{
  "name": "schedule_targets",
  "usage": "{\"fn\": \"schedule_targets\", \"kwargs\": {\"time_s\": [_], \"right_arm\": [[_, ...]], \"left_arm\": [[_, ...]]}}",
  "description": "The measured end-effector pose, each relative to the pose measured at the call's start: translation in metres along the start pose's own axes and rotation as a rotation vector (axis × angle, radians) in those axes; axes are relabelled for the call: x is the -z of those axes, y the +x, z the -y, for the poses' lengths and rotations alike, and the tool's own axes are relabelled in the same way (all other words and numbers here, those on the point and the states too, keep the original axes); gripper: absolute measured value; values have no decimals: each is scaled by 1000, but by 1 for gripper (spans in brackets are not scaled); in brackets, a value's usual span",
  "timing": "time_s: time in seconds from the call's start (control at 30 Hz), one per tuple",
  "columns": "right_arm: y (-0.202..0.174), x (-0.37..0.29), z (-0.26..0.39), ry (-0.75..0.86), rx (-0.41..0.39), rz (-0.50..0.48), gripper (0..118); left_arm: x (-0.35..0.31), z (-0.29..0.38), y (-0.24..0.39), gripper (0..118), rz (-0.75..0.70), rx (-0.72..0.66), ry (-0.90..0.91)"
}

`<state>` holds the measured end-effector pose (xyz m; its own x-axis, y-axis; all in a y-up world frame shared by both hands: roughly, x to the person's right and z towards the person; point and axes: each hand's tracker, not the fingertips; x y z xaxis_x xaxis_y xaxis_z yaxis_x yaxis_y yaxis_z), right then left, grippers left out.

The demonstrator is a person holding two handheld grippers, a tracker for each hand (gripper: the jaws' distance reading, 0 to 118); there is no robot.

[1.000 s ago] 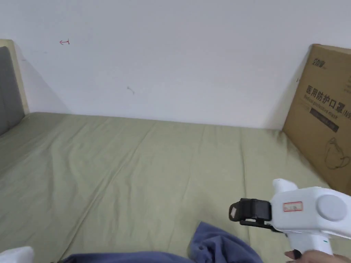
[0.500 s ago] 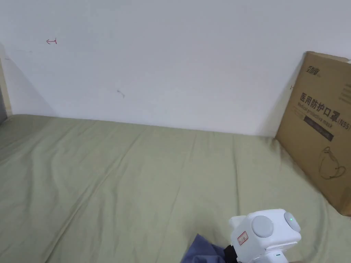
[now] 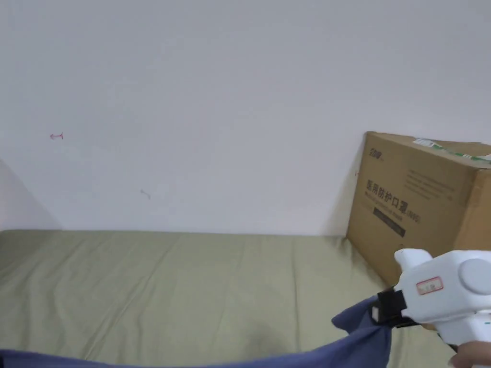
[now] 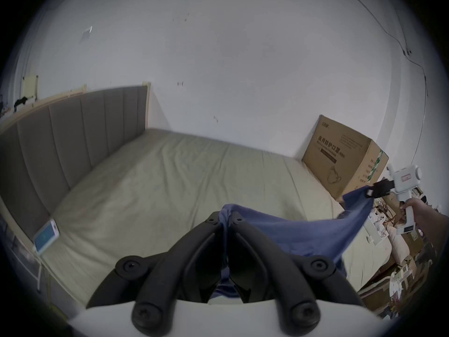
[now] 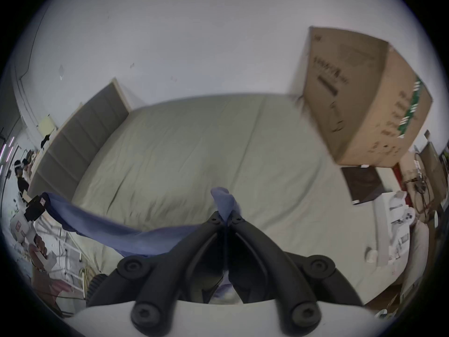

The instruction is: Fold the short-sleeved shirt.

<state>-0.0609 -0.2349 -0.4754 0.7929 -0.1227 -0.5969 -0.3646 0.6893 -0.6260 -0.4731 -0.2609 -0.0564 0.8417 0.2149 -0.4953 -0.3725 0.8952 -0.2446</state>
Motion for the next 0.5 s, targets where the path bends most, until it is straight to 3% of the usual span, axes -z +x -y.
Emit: {"fn": "schedule_targets", "kwargs": {"time_s": [0.2,0.5], "right_arm": [[2,-80,-27,153,23,0,0],[-7,-130,-122,317,6,73,0]], "left_arm": [[-3,-76,18,3,69,40,62],[46,-171,47,3,71,42,83]]}}
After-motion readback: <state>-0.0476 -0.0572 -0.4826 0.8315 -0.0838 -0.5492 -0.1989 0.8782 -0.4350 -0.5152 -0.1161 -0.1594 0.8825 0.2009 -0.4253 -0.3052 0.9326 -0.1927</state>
